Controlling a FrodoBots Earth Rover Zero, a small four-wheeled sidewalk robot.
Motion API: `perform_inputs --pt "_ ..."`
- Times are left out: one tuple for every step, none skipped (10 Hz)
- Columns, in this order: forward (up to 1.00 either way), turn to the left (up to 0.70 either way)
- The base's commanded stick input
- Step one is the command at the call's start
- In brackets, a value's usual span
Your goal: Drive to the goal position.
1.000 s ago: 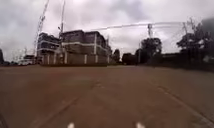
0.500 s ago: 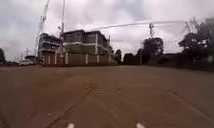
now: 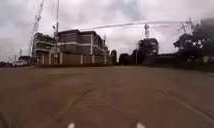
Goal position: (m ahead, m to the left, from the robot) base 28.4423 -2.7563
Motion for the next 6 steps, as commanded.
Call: perform_inputs --pt "0.70 -0.35" --pt "0.70 -0.35" --pt "0.70 -0.35" --pt "0.70 -0.35" --pt "0.70 -0.35" --pt "0.70 -0.35"
